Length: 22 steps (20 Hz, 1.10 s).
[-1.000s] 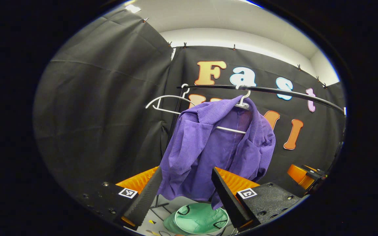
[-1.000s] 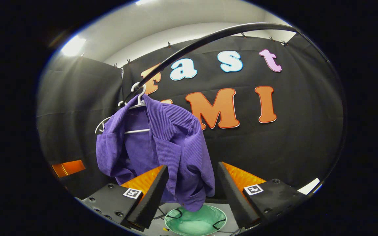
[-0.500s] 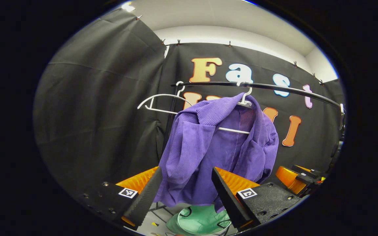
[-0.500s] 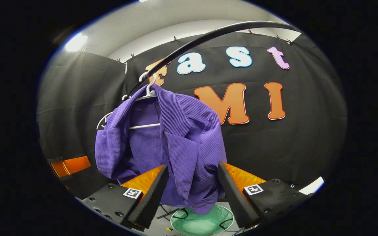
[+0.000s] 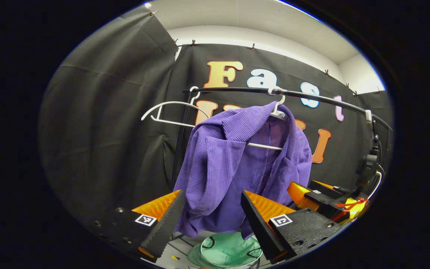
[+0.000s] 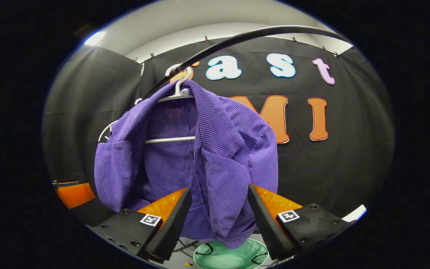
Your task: Grasp the clothes on the hanger with both hands and then place them into the laundry hamper below.
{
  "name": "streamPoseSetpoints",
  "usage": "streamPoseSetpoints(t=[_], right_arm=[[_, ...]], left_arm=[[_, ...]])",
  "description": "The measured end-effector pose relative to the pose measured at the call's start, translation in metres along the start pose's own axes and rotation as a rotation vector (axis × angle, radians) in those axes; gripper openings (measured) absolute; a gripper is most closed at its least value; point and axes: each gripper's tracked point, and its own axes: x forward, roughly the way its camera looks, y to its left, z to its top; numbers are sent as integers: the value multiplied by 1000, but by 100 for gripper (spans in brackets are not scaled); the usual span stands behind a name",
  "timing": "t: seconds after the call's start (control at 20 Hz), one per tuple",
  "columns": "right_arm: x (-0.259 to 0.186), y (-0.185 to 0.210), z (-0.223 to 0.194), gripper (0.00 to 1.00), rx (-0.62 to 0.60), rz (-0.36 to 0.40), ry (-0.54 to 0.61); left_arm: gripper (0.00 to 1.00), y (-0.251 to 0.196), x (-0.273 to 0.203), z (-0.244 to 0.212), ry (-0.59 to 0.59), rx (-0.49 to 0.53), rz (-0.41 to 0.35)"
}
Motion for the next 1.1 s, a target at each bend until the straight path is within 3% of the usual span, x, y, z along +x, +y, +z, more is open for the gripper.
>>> streamPoseSetpoints(t=[0.1, 0.6, 0.65, 0.85, 1.05, 1.1], right_arm=[[14, -1, -7, 98, -9, -33, 14], [45, -8, -22, 97, -46, -93, 65], [51, -9, -23, 89, -51, -94, 68], [67, -10, -31, 70, -25, -46, 103], [70, -14, -32, 17, 13, 7, 133], [71, -14, -31, 18, 17, 24, 138]], left_arm=[[92, 8, 7, -2, 12, -2, -13], [95, 21, 20, -10, 56, 29, -45], [96, 21, 22, -8, 52, 35, -41], [99, 21, 23, -6, 42, 27, 0], [96, 21, 23, -2, 28, 29, 59], [96, 22, 22, -1, 25, 34, 77]])
